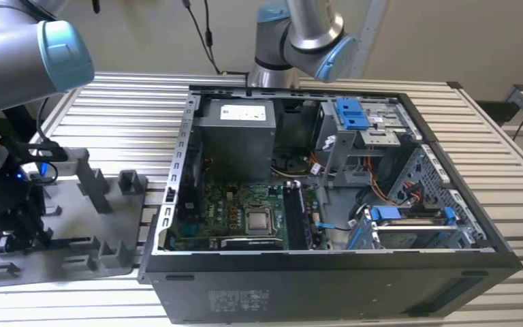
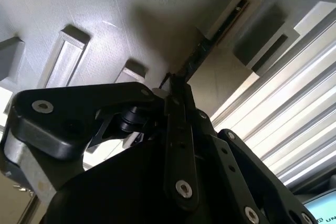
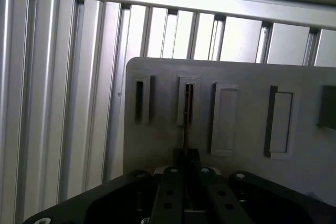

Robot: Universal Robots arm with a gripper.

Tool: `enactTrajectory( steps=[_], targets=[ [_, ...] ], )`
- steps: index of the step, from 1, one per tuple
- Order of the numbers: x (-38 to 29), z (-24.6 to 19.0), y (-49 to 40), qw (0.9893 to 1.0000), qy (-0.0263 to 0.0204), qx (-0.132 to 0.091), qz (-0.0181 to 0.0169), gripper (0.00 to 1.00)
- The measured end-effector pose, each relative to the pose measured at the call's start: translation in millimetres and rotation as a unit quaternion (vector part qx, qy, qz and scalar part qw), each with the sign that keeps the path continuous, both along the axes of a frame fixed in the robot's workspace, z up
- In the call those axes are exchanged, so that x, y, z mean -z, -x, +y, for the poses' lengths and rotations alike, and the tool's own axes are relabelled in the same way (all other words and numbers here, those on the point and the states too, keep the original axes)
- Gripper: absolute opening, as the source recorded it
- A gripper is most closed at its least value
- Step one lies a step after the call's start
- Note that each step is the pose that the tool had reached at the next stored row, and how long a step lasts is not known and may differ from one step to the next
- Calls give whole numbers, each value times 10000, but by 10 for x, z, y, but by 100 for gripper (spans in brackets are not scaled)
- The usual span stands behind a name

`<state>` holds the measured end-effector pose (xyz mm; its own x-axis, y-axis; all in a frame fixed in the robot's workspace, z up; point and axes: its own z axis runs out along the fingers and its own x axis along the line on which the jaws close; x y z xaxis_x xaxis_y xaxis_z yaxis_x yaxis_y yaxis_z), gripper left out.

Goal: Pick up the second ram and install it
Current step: 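Pick up the second ram and move it above second insertion slot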

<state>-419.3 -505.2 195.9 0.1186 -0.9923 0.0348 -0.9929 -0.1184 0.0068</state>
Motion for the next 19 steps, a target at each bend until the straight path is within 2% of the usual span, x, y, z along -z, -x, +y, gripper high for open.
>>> enactTrajectory(
  steps=[13,19],
  targets=[
    [-2,0,0,10000,-1,0,-2,14],
    [-78,0,0,10000,1,0,0,14]
  ],
)
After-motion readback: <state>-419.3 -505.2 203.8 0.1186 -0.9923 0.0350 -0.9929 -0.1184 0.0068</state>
